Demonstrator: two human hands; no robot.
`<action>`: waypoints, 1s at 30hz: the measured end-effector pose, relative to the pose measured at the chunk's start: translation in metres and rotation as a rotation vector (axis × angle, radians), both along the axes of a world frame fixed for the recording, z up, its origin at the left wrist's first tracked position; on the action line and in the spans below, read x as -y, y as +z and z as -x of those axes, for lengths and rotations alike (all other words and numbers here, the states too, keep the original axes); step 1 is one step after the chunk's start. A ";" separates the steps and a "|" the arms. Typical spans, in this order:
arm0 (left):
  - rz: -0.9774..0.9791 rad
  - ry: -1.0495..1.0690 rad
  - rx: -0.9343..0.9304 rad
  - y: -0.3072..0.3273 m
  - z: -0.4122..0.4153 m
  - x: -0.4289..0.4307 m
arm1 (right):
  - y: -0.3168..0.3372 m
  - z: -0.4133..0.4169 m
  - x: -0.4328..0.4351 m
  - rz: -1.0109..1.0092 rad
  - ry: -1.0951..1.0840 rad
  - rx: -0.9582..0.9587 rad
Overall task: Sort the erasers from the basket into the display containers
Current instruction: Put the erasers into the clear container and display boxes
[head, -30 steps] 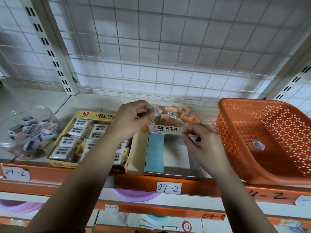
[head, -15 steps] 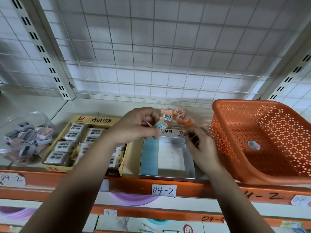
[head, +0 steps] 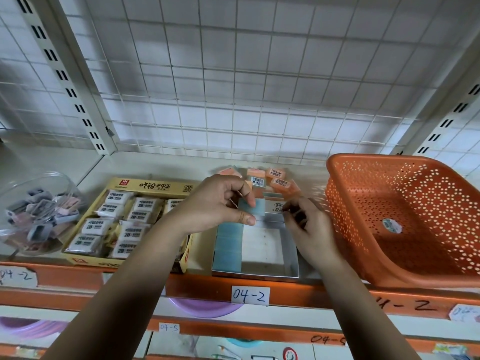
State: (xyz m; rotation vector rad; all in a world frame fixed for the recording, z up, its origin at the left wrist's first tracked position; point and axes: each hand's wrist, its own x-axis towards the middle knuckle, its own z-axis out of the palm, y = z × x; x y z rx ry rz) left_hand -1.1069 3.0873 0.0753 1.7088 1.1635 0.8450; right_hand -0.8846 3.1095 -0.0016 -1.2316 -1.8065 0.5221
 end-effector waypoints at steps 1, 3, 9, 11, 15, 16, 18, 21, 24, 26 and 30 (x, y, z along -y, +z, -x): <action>0.005 -0.003 -0.007 0.000 0.000 0.000 | 0.000 0.000 0.000 -0.003 0.003 0.000; 0.009 -0.014 -0.030 -0.001 -0.001 -0.001 | -0.001 0.000 -0.001 -0.003 0.009 -0.004; -0.021 -0.045 -0.174 -0.002 -0.013 -0.006 | -0.001 -0.001 -0.001 -0.007 0.006 -0.003; -0.088 -0.066 -0.394 -0.001 -0.020 -0.010 | -0.002 -0.002 -0.001 -0.002 0.015 0.001; -0.159 -0.100 -0.582 -0.001 -0.034 -0.017 | -0.002 -0.002 -0.002 -0.010 0.031 0.010; -0.167 -0.099 -0.626 -0.002 -0.037 -0.019 | -0.002 -0.002 -0.001 -0.015 0.030 0.013; -0.191 -0.086 -0.681 -0.003 -0.040 -0.021 | -0.001 -0.002 -0.001 -0.029 0.024 0.022; -0.228 -0.081 -0.687 -0.004 -0.042 -0.019 | 0.000 -0.002 0.000 -0.052 0.022 0.032; -0.326 -0.102 -0.794 -0.007 -0.045 -0.015 | 0.001 -0.002 -0.001 -0.062 0.025 0.038; -0.433 -0.110 -0.886 -0.010 -0.045 -0.014 | 0.000 -0.002 -0.001 -0.064 0.023 0.041; -0.533 -0.161 -0.981 -0.011 -0.039 -0.019 | 0.000 -0.002 -0.001 -0.057 0.034 0.022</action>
